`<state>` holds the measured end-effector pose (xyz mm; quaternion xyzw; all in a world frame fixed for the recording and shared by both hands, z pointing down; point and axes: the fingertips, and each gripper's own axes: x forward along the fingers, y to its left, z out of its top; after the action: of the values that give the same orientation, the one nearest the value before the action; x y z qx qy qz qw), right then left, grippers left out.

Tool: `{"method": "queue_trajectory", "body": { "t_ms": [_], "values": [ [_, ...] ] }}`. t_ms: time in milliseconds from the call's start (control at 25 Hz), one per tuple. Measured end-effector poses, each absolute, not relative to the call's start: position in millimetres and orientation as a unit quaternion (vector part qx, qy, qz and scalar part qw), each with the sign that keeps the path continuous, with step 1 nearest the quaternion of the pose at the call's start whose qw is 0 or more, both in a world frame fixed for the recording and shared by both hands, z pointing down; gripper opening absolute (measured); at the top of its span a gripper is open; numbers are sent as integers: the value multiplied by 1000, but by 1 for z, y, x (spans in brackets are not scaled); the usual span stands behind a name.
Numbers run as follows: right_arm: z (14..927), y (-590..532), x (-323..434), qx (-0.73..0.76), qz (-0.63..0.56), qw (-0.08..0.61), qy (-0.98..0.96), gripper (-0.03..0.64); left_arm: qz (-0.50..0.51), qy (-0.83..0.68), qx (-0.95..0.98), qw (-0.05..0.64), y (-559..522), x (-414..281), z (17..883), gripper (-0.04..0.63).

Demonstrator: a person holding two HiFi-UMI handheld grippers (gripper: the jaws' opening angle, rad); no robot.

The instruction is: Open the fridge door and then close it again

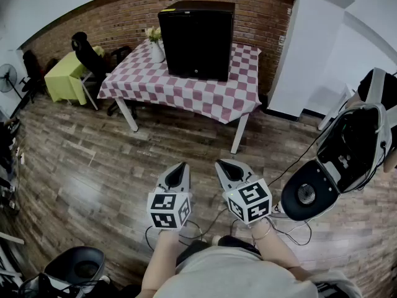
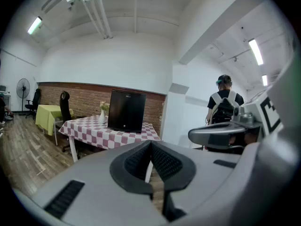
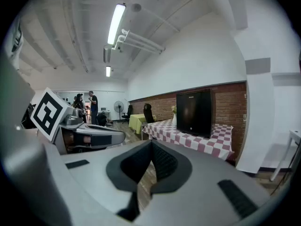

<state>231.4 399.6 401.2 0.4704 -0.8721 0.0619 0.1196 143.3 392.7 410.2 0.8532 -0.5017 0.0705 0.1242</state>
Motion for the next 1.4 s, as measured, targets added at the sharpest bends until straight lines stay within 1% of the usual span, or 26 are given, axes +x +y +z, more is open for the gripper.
{"method": "queue_trajectory", "body": {
  "t_ms": [280, 720, 920, 1080, 1280, 1320, 1360, 1400],
  "values": [
    [401, 395, 230, 470, 64, 118, -872, -3, 77, -497, 855, 124, 389, 143, 413, 6],
    [408, 397, 231, 456, 73, 112, -880, -3, 57, -468, 871, 137, 387, 156, 410, 6],
    [409, 391, 239, 453, 69, 108, -882, -3, 63, -477, 870, 111, 381, 162, 408, 6],
    [405, 383, 247, 452, 68, 92, -885, -2, 69, -490, 864, 90, 373, 166, 403, 8],
    [402, 374, 255, 449, 61, 90, -887, -2, 57, -512, 853, 87, 366, 165, 400, 9],
    [402, 373, 256, 447, 60, 90, -888, 19, 55, -515, 851, 89, 365, 165, 400, 16],
    [401, 371, 258, 447, 58, 89, -888, 55, 54, -518, 849, 90, 363, 166, 401, 34],
    [400, 369, 259, 446, 57, 87, -889, 66, 53, -520, 848, 91, 362, 166, 401, 59]
  ]
}}
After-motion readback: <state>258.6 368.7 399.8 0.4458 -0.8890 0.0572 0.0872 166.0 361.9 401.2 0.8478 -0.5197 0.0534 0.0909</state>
